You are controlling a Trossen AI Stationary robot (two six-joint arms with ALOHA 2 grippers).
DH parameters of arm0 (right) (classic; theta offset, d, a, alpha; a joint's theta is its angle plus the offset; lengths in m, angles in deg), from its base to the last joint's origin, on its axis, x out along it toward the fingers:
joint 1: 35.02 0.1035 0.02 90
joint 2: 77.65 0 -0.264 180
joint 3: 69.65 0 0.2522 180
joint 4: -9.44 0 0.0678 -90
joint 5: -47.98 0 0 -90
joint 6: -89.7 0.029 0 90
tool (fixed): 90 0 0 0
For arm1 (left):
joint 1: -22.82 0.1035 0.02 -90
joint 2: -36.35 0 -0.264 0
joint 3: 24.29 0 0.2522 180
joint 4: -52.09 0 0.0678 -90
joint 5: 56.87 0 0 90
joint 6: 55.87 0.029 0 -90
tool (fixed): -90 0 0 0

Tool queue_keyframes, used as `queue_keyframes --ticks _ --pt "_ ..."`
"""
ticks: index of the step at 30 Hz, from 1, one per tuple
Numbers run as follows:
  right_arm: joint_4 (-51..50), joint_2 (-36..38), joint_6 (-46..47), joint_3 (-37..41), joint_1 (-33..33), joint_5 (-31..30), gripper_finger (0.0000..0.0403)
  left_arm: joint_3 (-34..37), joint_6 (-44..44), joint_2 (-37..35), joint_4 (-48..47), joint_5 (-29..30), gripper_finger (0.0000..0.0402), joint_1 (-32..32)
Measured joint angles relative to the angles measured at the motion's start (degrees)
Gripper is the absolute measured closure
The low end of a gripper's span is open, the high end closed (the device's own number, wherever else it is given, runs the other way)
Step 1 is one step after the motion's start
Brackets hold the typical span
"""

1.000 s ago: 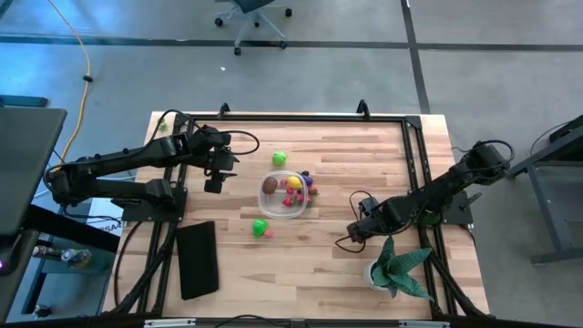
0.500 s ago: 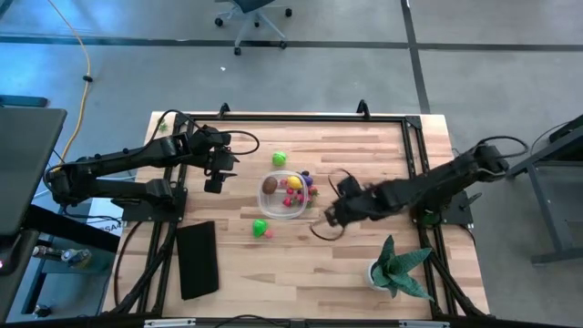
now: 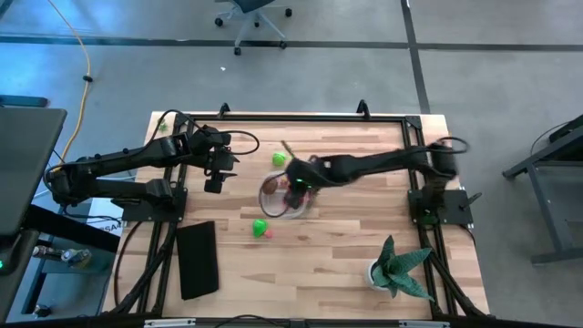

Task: Pick and placing Produce into tupperware
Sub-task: Put the right cherry into the transparent bin

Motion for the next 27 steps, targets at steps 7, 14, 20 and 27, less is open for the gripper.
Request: queue_keyframes --ticks 7,14,20,27 --pt "-10.95 -14.12 -6.57 -13.81 -1.75 2.12 0.0297 0.0 0.0 0.01 -0.01 0.0 0.0208 0.0" --pt "-15.48 -20.0 -10.24 -20.88 -1.83 2.21 0.0297 0.0 0.0 0.0 0.0 0.0 0.0208 0.01" --pt "-15.03 -20.1 -10.76 -20.95 -1.84 2.19 0.0286 0.0 0.0 0.01 0.0 0.0 0.0208 0.02" --pt "-14.57 -20.1 -11.39 -20.91 -1.79 2.19 0.0265 0.0 0.0 -0.01 0.0 0.0 0.0208 0.02"
